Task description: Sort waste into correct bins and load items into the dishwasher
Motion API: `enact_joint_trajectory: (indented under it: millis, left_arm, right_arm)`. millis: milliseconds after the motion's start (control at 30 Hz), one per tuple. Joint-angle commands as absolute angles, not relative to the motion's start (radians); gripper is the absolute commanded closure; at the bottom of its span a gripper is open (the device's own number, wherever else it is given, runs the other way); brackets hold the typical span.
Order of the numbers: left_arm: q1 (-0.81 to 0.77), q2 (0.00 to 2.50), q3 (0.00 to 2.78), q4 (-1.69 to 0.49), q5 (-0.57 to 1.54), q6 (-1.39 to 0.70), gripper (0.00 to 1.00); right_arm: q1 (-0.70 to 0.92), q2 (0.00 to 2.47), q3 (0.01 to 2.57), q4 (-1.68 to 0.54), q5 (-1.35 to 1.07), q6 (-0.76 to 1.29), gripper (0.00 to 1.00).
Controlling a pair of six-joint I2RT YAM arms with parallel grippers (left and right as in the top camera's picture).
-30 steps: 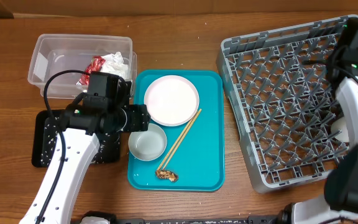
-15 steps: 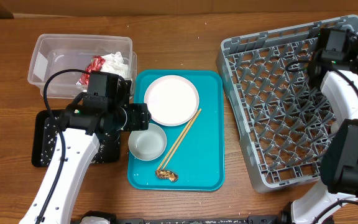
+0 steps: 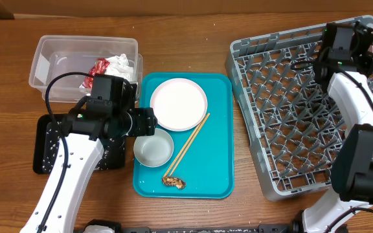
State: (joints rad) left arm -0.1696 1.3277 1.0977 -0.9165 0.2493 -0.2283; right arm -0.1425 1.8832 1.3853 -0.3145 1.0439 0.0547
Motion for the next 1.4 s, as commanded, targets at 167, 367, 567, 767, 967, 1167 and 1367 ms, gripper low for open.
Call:
enact_joint_trajectory:
  millis: [167,367,567,767,967,1167,1367]
  left_arm:
    - [-0.167,1.314,1.11,-0.916,0.244,-0.209,0.28]
    - [-0.167,1.314,1.11,-0.915,0.244,-0.209,0.28]
    - [-0.167,1.314,1.11,-0.916,0.244,-0.209,0.28]
    - [-0.167,1.314,1.11,-0.915,0.243,-0.208,0.27]
    - [-0.167,1.314,1.11,-0.908,0.243,-0.208,0.27]
    - [-0.167,1.314,1.11,-0.909,0.243,-0.208,0.27]
    - [-0.167,1.314,1.11,-0.909,0.244,-0.209,0.27]
  right_arm:
    - [-0.185,1.947,1.391,-0.335,1.046,0.053,0.96]
    - [-0.142,1.947,1.391,-0.396,1.026,0.053,0.96]
    - [-0.098,1.947,1.392,-0.485,1.028,0.109,0.75]
    - [-0.101,1.944,1.394,-0.359,1.205,0.097,0.96]
    - [-0.101,1.943,1.395,-0.339,1.203,0.079,0.96]
    - [-0.101,1.917,1.395,-0.375,1.049,0.08,0.86]
    - [-0.101,1.801,1.407,-0.445,0.525,0.12,0.69]
